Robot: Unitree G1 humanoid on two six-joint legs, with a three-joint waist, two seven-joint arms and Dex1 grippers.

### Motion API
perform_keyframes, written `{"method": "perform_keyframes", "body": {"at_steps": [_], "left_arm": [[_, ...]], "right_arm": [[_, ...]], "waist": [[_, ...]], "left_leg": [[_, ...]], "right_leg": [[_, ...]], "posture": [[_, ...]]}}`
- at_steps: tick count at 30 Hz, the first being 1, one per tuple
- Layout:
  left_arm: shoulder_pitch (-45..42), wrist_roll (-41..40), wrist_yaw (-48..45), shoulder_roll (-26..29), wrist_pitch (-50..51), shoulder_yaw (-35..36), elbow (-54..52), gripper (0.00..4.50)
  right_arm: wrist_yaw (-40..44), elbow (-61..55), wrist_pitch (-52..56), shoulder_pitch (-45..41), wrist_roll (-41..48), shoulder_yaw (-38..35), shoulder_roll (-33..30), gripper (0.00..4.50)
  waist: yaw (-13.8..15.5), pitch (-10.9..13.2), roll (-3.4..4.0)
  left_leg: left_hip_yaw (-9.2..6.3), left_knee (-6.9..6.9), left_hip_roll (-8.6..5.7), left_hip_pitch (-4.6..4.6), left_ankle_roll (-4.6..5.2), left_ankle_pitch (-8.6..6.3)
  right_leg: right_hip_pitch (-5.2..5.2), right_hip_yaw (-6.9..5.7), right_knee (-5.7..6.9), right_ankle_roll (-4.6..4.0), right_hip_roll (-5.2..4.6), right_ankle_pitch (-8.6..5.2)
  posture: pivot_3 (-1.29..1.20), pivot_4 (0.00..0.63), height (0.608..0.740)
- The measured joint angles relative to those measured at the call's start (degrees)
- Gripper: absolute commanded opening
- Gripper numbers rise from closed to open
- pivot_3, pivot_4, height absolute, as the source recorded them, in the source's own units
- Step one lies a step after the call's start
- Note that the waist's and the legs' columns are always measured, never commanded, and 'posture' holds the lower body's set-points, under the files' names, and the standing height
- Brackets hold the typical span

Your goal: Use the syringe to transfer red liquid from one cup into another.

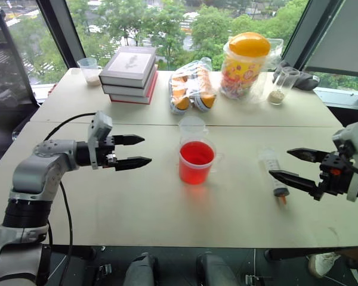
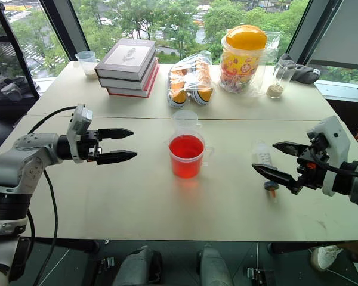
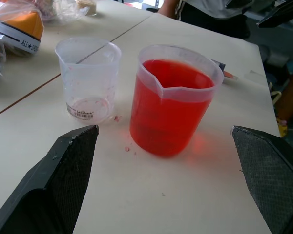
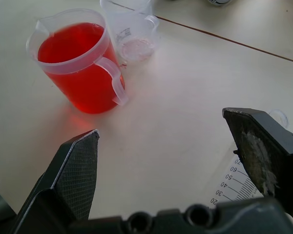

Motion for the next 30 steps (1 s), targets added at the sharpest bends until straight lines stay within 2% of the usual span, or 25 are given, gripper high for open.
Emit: {"method": "perform_keyframes", "body": {"at_steps": [24,30], "left_arm": [[-0.01,-1.09,0.5,0.05,0.02,-1.15,-0.3,4.5],[0.04,-1.11,0.59,0.08,0.04,-1.33,-1.39,4.5]], "right_arm": [[-1.56,-0.65,0.44,0.33,-0.98,0.11,2.37,4.45],[-5.26,1.66,3.61,-4.61,0.44,1.45,3.21,4.45]], "waist": [[0.0,0.0,0.0],[-0.11,0.0,0.0]], "left_leg": [[0.01,0.0,0.0,0.0,0.0,0.0],[0.01,0.0,0.0,0.01,0.0,0.0]], "right_leg": [[0.0,0.0,0.0,0.0,0.0,0.0],[0.0,0.01,0.0,0.0,0.0,0.0]], "posture": [[0.0,0.15,0.74],[0.0,0.15,0.74]]}}
